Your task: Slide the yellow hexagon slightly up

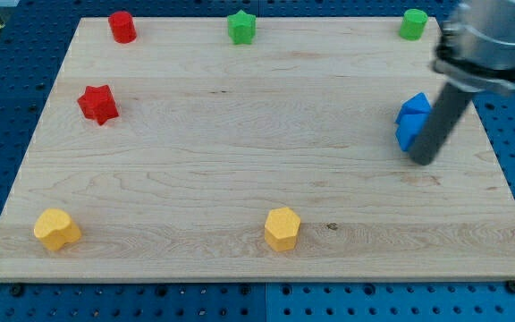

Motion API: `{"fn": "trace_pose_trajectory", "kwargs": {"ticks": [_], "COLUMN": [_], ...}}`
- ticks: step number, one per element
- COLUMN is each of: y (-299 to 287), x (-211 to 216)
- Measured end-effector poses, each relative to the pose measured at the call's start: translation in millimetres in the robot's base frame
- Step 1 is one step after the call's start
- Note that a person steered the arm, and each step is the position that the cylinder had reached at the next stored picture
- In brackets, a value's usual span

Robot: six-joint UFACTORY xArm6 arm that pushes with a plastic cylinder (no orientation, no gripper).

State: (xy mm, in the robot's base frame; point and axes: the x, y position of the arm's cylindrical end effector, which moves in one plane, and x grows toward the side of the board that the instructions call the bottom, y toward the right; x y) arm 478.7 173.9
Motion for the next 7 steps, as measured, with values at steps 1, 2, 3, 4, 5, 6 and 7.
{"fn": "trace_pose_trajectory", "kwargs": {"ticks": [1, 2, 3, 4, 5, 6, 7], "y": [-76.3, -161.1, -220.4, -247.4, -243.1, -212.2, -171.1], "x": [0.0, 0.7, 23.5, 61.7, 102.5, 134.1, 137.2]}}
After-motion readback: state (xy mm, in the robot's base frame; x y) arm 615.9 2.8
